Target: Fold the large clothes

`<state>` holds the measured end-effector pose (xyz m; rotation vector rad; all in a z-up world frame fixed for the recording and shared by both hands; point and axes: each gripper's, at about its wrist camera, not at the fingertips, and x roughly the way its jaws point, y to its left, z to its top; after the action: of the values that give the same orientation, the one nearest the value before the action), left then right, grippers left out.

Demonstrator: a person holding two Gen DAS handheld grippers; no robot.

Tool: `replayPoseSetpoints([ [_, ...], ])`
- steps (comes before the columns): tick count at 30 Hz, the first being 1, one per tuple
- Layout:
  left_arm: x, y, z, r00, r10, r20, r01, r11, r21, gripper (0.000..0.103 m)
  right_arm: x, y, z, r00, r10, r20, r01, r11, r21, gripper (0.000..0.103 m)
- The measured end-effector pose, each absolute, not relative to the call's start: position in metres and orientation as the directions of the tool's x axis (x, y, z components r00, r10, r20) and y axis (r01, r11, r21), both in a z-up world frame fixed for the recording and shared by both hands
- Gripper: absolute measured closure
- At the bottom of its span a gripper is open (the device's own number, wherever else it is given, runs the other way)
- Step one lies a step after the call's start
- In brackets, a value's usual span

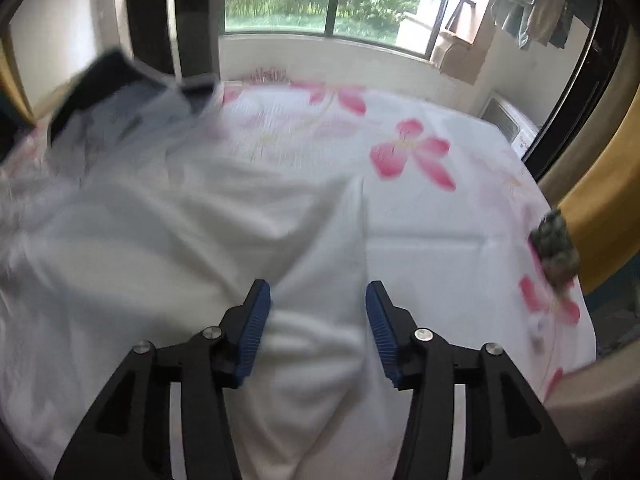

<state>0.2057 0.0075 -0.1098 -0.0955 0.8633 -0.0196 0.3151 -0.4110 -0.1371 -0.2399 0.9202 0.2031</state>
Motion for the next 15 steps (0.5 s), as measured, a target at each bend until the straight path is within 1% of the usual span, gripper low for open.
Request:
replayPoseSetpoints([
  [4,0.197,0.023,-0.104,0.662,-0.061,-0.747,-0.019,0.995,-0.099,0.033,0.299,-0.411,-0.131,0.579,0.050,-0.813,-0.242,0.964,-0.113,0.053],
  [7,0.191,0.045,-0.098,0.674,-0.034,-0.738,-0.035,0.996,-0.078,0.033,0.285,-0.408,-0.123,0.592,0.033,-0.805,-0.222,0.967,-0.123,0.053],
  [15,0.192,0.119,-0.078,0.694,0.042,-0.719,-0.100,0.994,-0.039,0.033,0.253,-0.380,-0.098,0.633,0.062,-0.772,-0.202,0.976,-0.087,0.053],
])
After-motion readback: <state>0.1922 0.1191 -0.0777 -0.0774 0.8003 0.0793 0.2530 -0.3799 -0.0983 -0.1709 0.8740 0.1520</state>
